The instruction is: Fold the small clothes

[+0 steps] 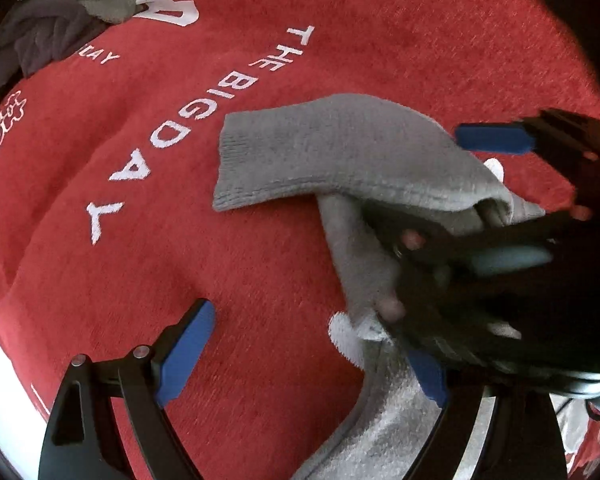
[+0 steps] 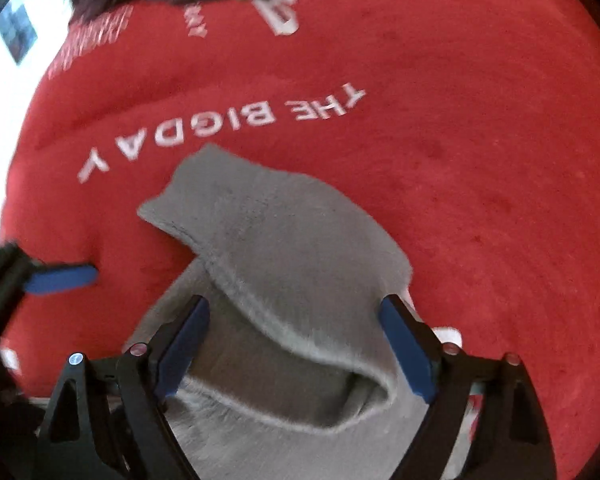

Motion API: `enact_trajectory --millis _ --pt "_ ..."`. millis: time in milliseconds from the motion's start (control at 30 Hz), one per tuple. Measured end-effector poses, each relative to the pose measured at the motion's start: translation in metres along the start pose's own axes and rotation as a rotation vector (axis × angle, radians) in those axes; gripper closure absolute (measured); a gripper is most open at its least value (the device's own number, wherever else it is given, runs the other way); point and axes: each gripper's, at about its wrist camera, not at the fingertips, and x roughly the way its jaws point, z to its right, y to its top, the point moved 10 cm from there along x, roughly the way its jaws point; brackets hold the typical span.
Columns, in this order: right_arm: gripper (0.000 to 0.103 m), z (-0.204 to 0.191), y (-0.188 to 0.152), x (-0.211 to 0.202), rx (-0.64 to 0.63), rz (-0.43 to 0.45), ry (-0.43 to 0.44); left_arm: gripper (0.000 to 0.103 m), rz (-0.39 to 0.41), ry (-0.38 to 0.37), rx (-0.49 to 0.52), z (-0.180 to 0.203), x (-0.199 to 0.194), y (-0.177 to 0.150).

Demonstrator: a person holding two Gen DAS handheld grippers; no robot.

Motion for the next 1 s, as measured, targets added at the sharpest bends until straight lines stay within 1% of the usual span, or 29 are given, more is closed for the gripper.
enact_trajectory --millis 33,100,133,200,233,267,333,367,433,467,500,567,600,633,667,733,767,800,833,867,900,967,1000 --pt "0.047 0.0 0.002 0.003 0.002 0.001 -0.015 0.012 0.0 -0.001 -0.005 -0.002 0.002 0.001" --pt "0.089 0.01 0.006 0.006 0.117 0.003 0.009 0.012 0.0 0.018 0.011 -0.002 0.002 0.001" --pt "0.091 0.021 0.008 0.0 0.211 0.04 0.013 0.012 -0.001 0.03 0.018 -0.002 0.003 0.002" --pt "0.093 0.046 0.007 -0.021 0.38 0.109 0.008 0.012 -0.001 0.047 0.022 -0.002 0.003 0.004" --pt "0.093 0.063 0.0 -0.039 0.477 0.157 0.003 0.012 -0.002 0.057 0.025 -0.002 0.003 0.004" --pt "0.093 0.078 -0.007 -0.055 0.556 0.201 -0.001 0.012 -0.002 0.07 0.028 -0.002 0.003 0.004" --pt "0.093 0.105 -0.034 -0.087 0.697 0.278 -0.02 0.012 -0.003 0.091 0.033 -0.002 0.004 0.004" --pt "0.093 0.122 -0.057 -0.103 0.782 0.311 -0.042 0.012 -0.002 0.103 0.036 -0.002 0.005 0.005" --pt "0.093 0.147 -0.11 -0.123 0.948 0.33 -0.076 0.011 0.001 0.12 0.042 -0.001 0.006 0.005" --pt "0.093 0.155 -0.137 -0.127 1.03 0.32 -0.081 0.006 0.001 0.123 0.049 0.0 0.005 0.004" --pt "0.093 0.158 -0.17 -0.125 1.129 0.3 -0.066 0.003 0.004 0.134 0.058 0.001 0.005 0.004" --pt "0.093 0.153 -0.24 -0.109 1.333 0.233 0.005 0.003 0.008 0.142 0.084 0.007 0.004 0.001" --pt "0.093 0.147 -0.257 -0.104 1.378 0.218 0.032 0.003 0.013 0.16 0.096 0.008 0.003 0.001" --pt "0.093 0.138 -0.277 -0.093 1.436 0.208 0.105 0.003 0.021 0.172 0.106 0.009 0.003 -0.001" --pt "0.092 0.126 -0.296 -0.081 1.498 0.194 0.198 0.003 0.022 0.177 0.11 0.011 0.003 -0.002" --pt "0.087 0.114 -0.318 -0.07 1.571 0.174 0.269 0.003 0.023 0.18 0.105 0.01 0.003 0.0" --pt "0.085 0.112 -0.33 -0.067 1.608 0.17 0.282 0.003 0.024 0.183 0.108 0.01 0.002 -0.002" --pt "0.071 0.112 -0.338 -0.066 1.631 0.173 0.271 0.003 0.028 0.189 0.117 0.011 0.002 -0.002" --pt "0.054 0.114 -0.346 -0.068 1.654 0.175 0.246 0.003 0.034 0.2 0.133 0.01 0.003 0.003" --pt "0.048 0.115 -0.352 -0.068 1.672 0.18 0.222 0.003 0.037 0.209 0.145 0.011 0.003 0.004" --pt "0.047 0.118 -0.354 -0.069 1.678 0.186 0.22 0.003 0.037 0.217 0.154 0.012 0.002 0.004" --pt "0.047 0.124 -0.352 -0.065 1.679 0.192 0.254 0.003 0.032 0.219 0.155 0.012 0.001 0.006" --pt "0.047 0.127 -0.35 -0.059 1.694 0.2 0.292 0.003 0.031 0.218 0.152 0.011 0.001 0.007"
